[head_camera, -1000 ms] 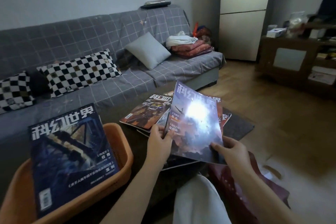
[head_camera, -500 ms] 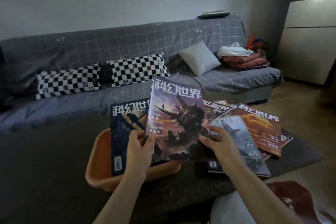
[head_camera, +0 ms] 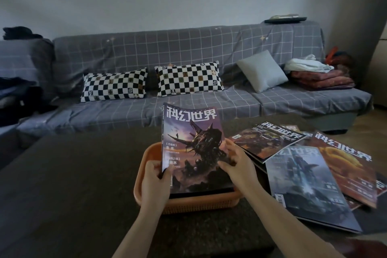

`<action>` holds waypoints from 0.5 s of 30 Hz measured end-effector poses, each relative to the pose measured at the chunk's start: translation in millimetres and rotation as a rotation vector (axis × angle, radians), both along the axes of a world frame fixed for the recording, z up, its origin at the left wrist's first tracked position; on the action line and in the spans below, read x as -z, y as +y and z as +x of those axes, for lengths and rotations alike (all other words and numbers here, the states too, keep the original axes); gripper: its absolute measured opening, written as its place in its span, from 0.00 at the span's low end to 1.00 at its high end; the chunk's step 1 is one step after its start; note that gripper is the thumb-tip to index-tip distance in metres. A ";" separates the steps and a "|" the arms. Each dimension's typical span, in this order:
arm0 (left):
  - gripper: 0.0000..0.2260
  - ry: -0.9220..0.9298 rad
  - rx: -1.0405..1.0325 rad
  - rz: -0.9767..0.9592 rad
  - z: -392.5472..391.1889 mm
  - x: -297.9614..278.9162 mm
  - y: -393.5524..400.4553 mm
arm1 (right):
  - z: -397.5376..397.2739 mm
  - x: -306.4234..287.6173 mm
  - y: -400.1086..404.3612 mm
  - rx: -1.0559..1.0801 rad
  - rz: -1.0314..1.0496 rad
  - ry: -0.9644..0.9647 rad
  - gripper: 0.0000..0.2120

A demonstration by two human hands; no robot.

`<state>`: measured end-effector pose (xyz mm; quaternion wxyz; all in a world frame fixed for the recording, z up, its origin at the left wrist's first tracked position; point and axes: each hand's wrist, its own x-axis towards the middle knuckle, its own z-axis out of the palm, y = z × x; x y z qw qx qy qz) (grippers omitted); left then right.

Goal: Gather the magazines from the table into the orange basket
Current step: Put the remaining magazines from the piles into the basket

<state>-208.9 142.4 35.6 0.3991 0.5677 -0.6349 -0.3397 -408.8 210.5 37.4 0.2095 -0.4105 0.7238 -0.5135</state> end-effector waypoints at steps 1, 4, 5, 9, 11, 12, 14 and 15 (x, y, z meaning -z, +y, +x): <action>0.08 -0.051 -0.005 -0.024 1.9 0.9 0.3 | 1.1 1.7 -1.4 0.007 0.016 0.036 0.24; 0.10 -0.166 0.026 -0.057 6.3 3.9 -1.4 | 4.5 5.9 -2.1 0.060 0.041 0.135 0.24; 0.10 -0.189 0.039 -0.052 7.8 3.9 -2.6 | 5.4 6.9 -2.1 0.071 0.046 0.149 0.24; 0.14 -0.234 0.086 -0.006 11.2 0.8 -6.3 | 8.4 7.4 -2.6 0.073 0.107 0.156 0.23; 0.22 -0.259 0.080 0.028 11.7 0.4 -8.9 | 9.6 5.8 -3.1 0.067 0.137 0.178 0.23; 0.25 -0.270 0.083 0.044 12.0 0.4 -10.6 | 10.0 5.5 -3.1 0.067 0.154 0.200 0.23; 0.29 -0.293 0.102 0.064 13.0 0.8 -15.3 | 9.8 6.9 -2.9 0.073 0.182 0.239 0.24; 0.30 -0.303 0.119 0.071 13.4 1.0 -18.0 | 9.1 7.4 -3.3 0.069 0.192 0.250 0.25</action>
